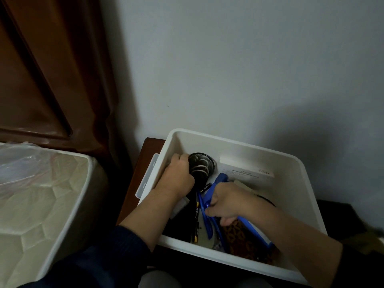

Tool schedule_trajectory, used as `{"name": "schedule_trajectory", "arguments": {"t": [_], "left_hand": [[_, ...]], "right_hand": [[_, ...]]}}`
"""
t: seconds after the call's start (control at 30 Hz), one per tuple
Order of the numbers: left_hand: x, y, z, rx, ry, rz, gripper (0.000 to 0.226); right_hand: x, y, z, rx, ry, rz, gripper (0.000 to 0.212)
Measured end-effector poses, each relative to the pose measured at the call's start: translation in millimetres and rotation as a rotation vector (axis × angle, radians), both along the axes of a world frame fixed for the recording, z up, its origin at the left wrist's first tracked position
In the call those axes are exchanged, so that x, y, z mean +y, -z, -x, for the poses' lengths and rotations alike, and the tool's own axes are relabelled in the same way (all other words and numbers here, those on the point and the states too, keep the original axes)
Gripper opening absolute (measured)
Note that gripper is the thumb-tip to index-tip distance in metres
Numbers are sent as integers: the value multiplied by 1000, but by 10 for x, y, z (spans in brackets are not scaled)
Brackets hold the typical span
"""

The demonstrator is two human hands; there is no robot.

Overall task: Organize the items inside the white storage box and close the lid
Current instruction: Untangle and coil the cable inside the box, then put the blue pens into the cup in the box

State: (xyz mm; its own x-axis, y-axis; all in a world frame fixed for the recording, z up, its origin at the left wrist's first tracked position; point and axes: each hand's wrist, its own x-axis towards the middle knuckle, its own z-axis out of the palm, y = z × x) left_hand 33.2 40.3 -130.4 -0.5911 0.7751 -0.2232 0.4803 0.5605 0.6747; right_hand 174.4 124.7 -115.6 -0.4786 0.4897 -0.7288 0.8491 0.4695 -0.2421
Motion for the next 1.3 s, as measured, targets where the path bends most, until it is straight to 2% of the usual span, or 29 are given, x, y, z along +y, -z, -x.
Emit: {"name": "schedule_trajectory", "arguments": {"t": [0.2, 0.47, 0.6, 0.73, 0.9, 1.0, 1.13, 1.3], "left_hand": [[-17, -3, -10, -17, 1, -43, 66], [-20, -11, -19, -7, -7, -130, 70], [-18, -30, -21, 18, -44, -199, 70], [-9, -36, -11, 29, -67, -250, 66], [-10, -61, 7, 126, 19, -490, 44], [-24, -70, -18, -5, 118, -591, 34], [-44, -66, -80, -266, 297, -596, 31], [-46, -67, -46, -202, 222, -670, 28]], "right_hand": [[-119, 274, 33, -6, -103, -124, 36], [-147, 385, 84, 42, 41, -184, 38], [-94, 348, 75, 52, 135, -116, 28], [0, 252, -17, 180, 352, 35, 31], [142, -109, -185, 374, 364, 70, 22], [206, -460, -180, 564, 375, 81, 12], [253, -797, -49, 795, 445, 75, 15], [242, -820, 76, 933, 442, 72, 17]]}}
